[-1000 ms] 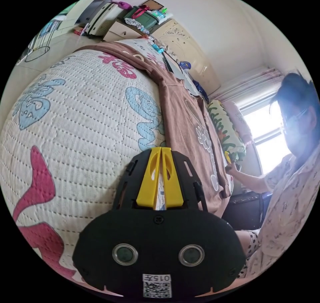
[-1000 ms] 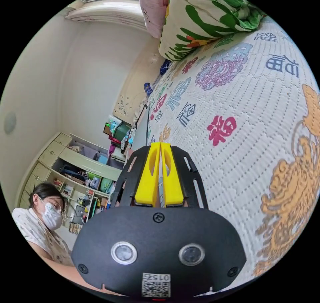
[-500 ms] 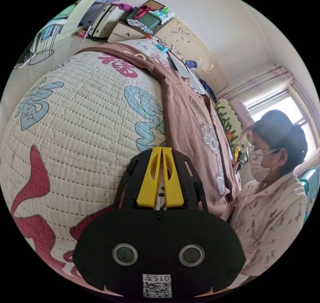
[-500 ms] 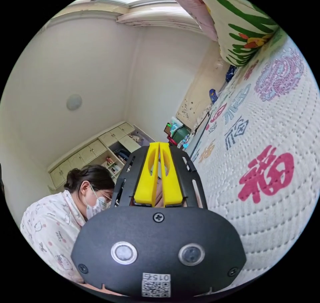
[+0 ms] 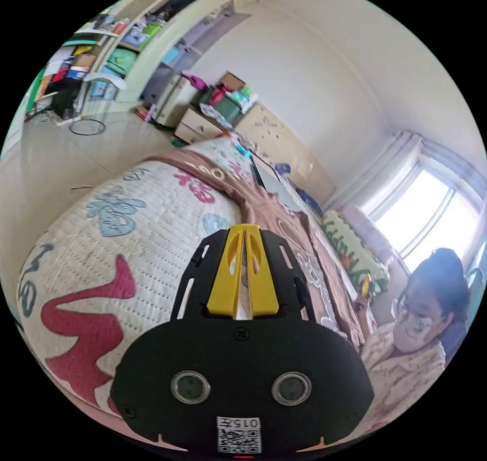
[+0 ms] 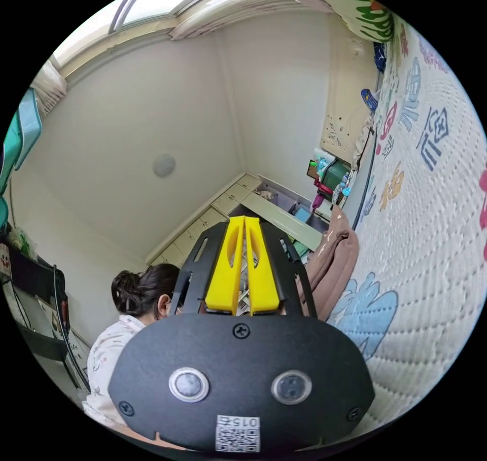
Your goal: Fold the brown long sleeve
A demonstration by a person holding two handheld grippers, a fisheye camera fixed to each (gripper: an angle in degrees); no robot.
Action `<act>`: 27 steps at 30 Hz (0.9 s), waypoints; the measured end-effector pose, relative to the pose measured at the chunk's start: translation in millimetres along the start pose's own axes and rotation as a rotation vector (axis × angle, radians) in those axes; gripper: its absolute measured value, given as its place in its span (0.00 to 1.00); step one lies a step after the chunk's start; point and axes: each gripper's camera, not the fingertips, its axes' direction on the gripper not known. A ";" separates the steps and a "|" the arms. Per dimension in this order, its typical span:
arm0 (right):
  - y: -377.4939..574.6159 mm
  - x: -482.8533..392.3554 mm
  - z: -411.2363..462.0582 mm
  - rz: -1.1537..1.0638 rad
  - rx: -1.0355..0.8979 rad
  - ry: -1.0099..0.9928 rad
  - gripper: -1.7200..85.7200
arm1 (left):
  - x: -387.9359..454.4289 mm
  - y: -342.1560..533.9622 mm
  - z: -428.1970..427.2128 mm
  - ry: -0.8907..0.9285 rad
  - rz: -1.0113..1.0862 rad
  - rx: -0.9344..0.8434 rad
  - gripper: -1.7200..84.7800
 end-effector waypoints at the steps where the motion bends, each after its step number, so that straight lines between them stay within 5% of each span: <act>1: 3.4 -6.6 -5.8 0.016 0.008 -0.010 0.01 | 0.8 5.0 -13.8 -0.060 -0.027 0.028 0.01; 7: 22.7 -40.4 -29.6 -0.098 0.061 -0.050 0.01 | 26.2 20.4 -56.4 -0.294 -0.065 0.109 0.01; 18: 63.4 -72.5 -44.1 -0.087 0.034 -0.222 0.01 | 66.9 78.9 -106.1 -0.243 0.017 0.137 0.01; 27: 136.4 -185.9 -41.3 -0.163 -0.264 -0.328 0.01 | 139.4 169.7 -257.9 -0.356 0.054 0.274 0.01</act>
